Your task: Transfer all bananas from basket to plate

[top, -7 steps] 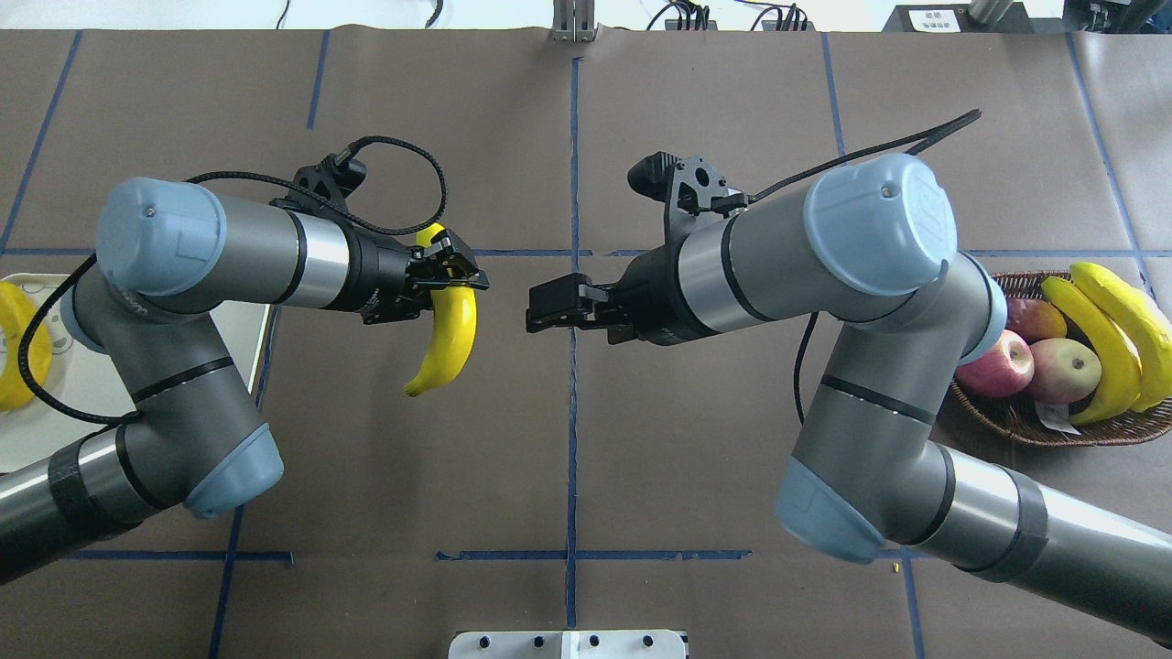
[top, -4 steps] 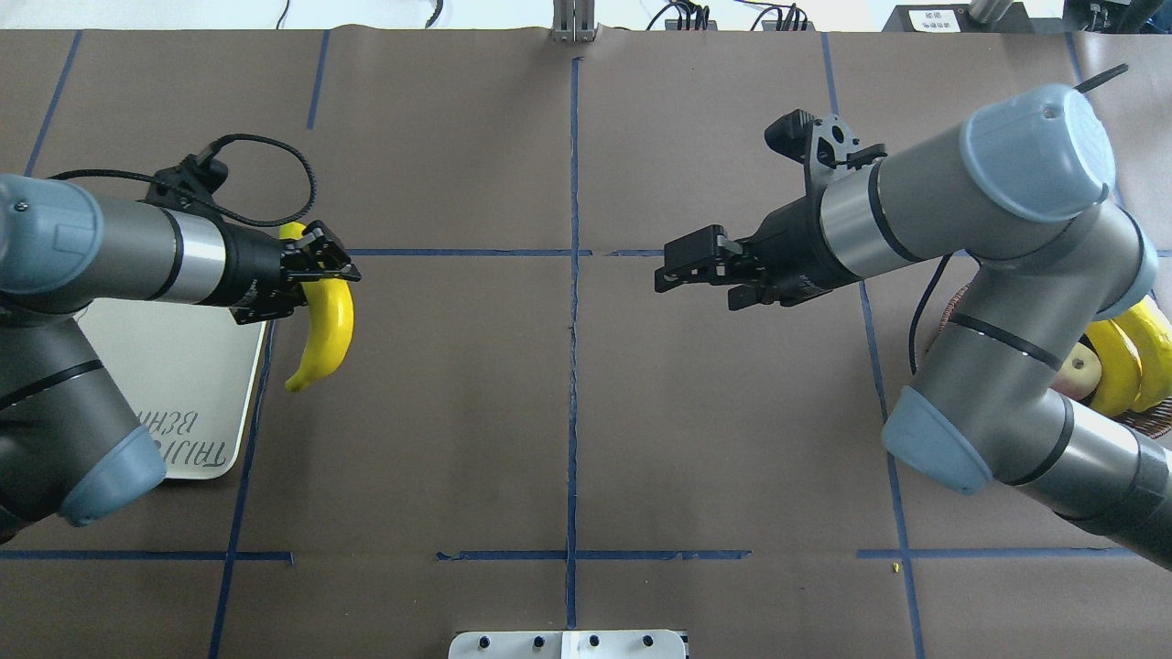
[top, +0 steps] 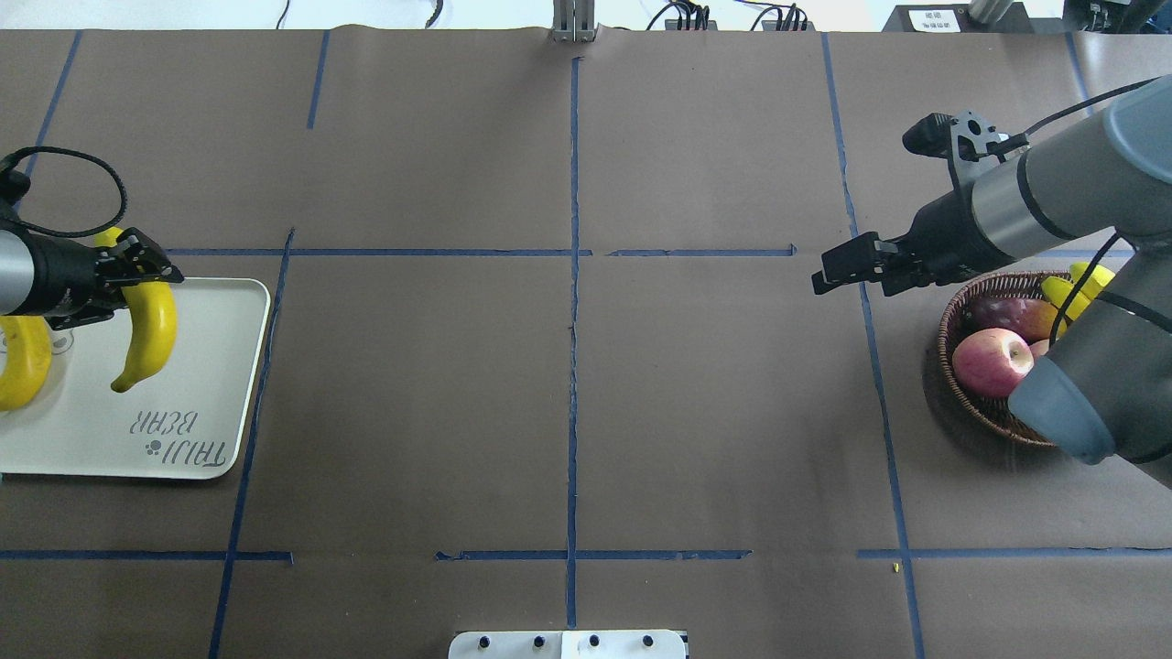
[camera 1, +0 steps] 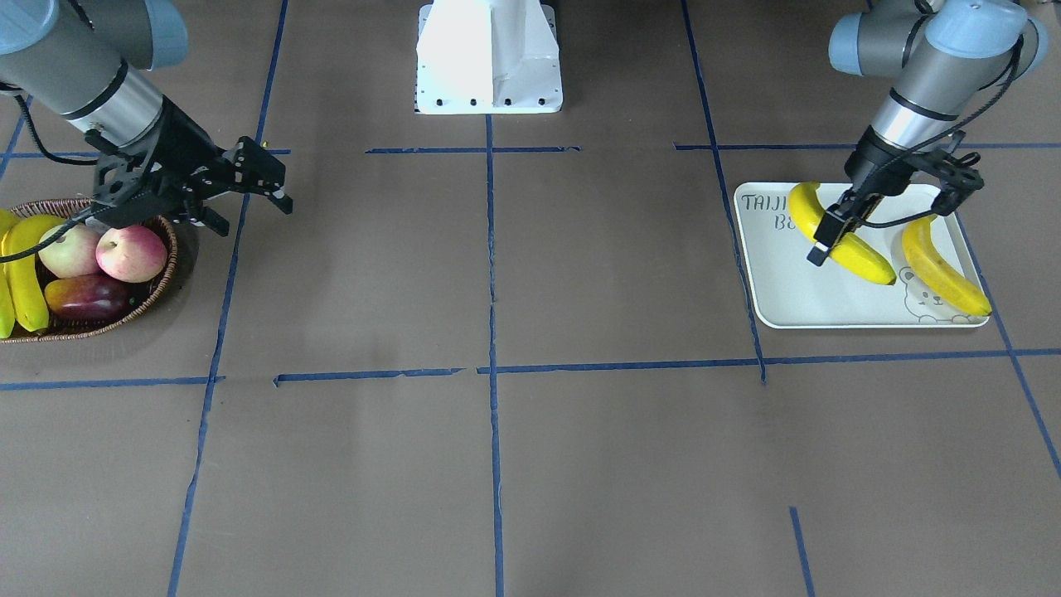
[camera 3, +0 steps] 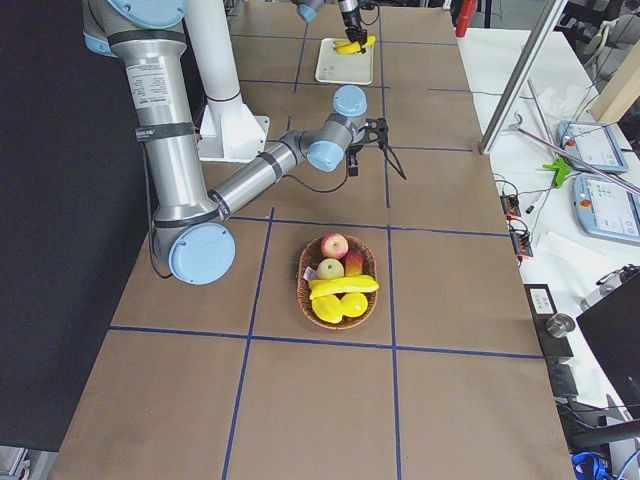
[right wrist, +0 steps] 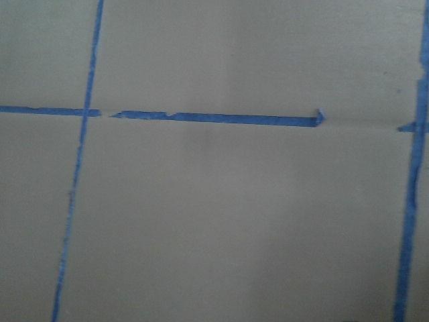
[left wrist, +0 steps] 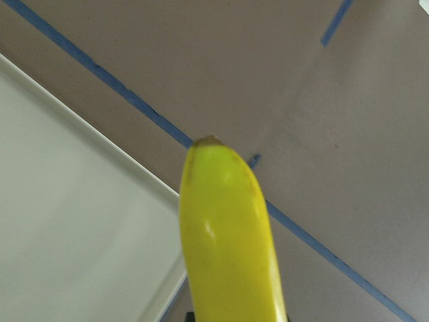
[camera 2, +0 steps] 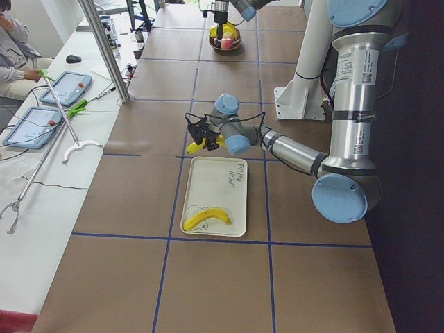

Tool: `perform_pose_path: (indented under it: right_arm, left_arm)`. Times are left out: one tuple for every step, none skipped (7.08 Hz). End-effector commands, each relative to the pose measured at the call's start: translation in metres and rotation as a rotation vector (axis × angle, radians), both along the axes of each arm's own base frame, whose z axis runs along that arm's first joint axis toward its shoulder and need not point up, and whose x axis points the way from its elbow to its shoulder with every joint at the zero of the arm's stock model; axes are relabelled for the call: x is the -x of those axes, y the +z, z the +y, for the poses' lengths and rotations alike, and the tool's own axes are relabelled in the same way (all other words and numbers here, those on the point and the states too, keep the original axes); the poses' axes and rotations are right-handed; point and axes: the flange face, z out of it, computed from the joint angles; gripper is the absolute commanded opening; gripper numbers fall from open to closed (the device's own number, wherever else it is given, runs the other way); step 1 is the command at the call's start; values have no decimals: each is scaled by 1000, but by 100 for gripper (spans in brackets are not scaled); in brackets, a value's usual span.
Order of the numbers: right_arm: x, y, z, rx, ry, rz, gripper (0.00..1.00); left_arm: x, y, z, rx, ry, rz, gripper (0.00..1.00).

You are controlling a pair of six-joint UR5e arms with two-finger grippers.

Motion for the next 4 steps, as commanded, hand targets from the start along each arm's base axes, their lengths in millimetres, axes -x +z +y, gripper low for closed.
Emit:
perform_pose_path:
  right_arm:
    - [-57,66,2,-68,-23,94,100]
    - [-75,91,7,-102,-48,131,100]
    - [-82,101,10,-112,-58,144,100]
    - [-82,100,10,-114,-59,144,100]
  left_arm:
    - [31,80,3,15,0,-76,13]
    - [31,114,0,55,-6,-104,13]
    - [28,135,-3,88,-9,-125,14]
    - [27,142,-4,67,-13,-106,17]
